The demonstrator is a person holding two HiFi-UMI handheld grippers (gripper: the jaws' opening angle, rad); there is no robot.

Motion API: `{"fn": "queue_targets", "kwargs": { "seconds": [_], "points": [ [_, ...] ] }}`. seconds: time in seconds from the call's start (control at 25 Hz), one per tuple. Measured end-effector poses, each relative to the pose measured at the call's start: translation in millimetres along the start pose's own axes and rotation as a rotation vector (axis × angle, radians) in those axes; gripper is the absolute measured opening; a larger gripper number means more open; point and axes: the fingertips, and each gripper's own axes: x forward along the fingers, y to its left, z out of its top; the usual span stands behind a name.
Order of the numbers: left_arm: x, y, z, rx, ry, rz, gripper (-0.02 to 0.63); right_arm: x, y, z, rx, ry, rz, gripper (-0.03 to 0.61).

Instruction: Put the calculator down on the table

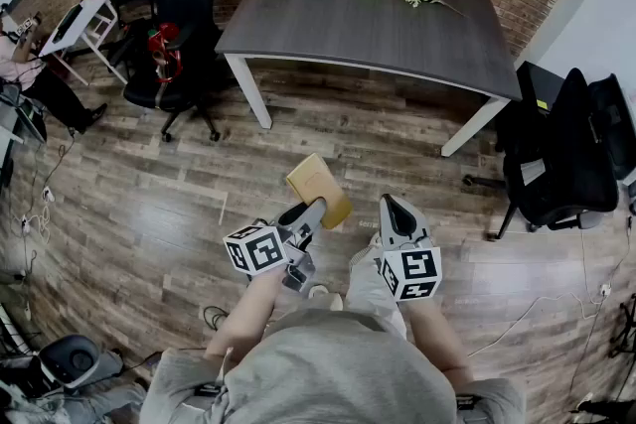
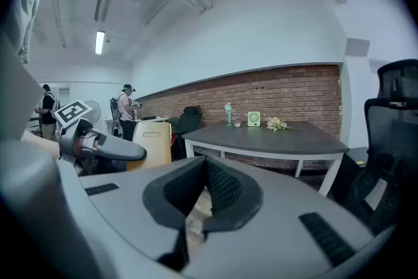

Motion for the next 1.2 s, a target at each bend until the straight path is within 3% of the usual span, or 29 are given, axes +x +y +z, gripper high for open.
{"fn": "queue_targets", "kwargs": {
  "seconds": [0.44,1.2],
  "points": [
    [-67.3,-51.8,-31.7,-0.01,-0.06,-0.028,0.089,-79.7,51.5,0.8,0.009,-0.02,0.026,0.0],
    [-96.8,-57.4,-26.2,0.018,-0.061,-0.077,0.089,-87.5,84.5,1.3,0.055,-0.062,0.007,0.002]
  ]
}}
